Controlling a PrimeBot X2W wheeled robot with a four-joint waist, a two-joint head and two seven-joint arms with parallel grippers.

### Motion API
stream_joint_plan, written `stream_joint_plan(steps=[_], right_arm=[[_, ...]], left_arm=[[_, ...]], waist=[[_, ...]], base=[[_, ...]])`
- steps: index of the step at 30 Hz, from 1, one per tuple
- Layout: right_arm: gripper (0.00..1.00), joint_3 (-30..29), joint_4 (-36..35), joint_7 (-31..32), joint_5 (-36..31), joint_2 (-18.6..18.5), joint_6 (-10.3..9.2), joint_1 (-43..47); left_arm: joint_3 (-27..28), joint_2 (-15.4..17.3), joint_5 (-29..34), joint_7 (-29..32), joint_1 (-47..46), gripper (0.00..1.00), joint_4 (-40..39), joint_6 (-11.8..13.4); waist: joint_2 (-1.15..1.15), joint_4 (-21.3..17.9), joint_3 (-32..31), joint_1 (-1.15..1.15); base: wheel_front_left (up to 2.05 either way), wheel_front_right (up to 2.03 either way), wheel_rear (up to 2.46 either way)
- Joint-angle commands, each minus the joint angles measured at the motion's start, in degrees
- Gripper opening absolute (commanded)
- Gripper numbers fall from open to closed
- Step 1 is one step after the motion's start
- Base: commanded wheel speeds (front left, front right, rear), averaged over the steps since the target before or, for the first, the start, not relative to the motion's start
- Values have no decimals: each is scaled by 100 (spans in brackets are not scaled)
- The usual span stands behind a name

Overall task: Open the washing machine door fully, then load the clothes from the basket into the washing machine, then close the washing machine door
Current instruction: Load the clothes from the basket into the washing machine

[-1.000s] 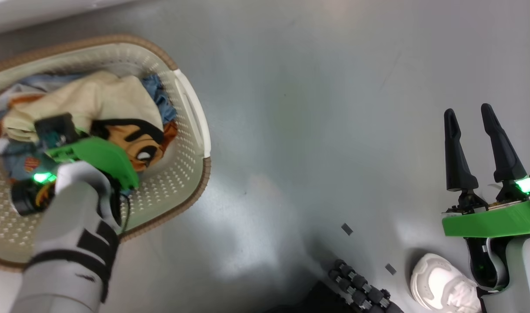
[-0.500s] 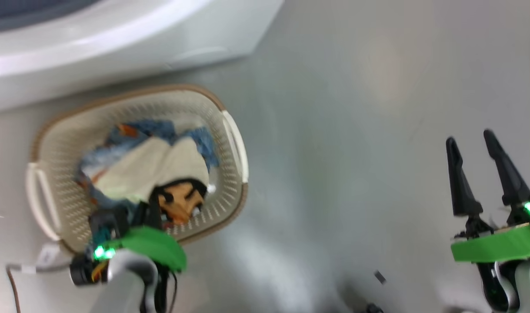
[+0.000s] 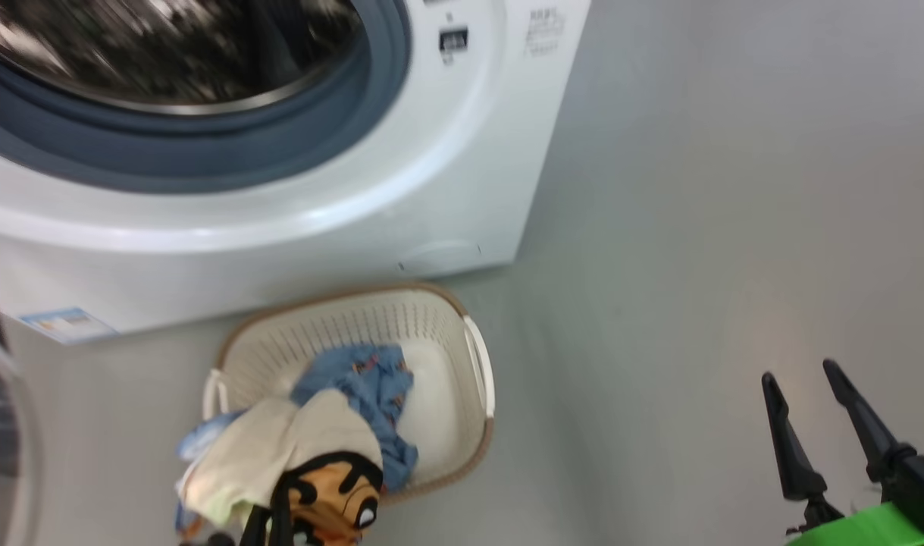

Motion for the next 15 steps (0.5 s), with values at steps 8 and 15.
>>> stream_joint_plan(steps=[8,15], right_arm=[[100,10,-172,-28,-326,87,9,488],[100,15,-235,-28,-488,184,9,601]], left_arm=[[412,12,349,-69,861,0,-1025,-103],[612,12,512,-69,1304,0,-1609,-151]], waist=[[0,588,-1666,0],[0,655,-1875,0]], base=[[0,0,0],[0,0,0]])
